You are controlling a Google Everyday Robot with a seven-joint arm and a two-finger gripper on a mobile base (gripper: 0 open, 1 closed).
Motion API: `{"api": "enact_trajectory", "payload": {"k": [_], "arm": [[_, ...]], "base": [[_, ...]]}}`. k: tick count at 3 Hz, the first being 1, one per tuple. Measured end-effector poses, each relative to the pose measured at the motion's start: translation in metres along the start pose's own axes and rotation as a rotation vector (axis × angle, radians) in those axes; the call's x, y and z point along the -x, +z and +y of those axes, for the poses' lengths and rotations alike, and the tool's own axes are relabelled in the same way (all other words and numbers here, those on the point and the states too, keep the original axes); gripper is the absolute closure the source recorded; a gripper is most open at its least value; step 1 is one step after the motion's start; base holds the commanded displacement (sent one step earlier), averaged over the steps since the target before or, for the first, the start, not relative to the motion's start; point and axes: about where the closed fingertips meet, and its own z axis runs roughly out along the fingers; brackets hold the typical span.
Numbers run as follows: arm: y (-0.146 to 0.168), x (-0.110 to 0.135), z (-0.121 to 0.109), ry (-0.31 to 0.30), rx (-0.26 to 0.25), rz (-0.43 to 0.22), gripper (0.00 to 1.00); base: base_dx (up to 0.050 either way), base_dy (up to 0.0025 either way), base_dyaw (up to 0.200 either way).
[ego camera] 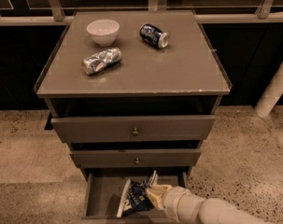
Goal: Pick blue chip bag from bottom drawer and place on counter
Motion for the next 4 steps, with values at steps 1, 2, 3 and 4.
{"api": "enact_trajectory", "payload": {"k": [1, 2, 3, 4], "arm": [[-0.042, 0.061, -0.006, -0.07, -0.053, -0.047, 1.0], [-0.084, 0.114, -0.011, -0.123, -0.084, -0.114, 1.0], [-0.084, 0.114, -0.011, -0.123, -0.084, -0.114, 1.0], [-0.098, 0.13, -0.007, -0.17, -0.061, -0.137, 1.0]], "base": [[0.0, 0.0, 0.0], [0.0, 0.0, 0.0], [0.0, 0.0, 0.0], [0.0, 0.0, 0.0]]}}
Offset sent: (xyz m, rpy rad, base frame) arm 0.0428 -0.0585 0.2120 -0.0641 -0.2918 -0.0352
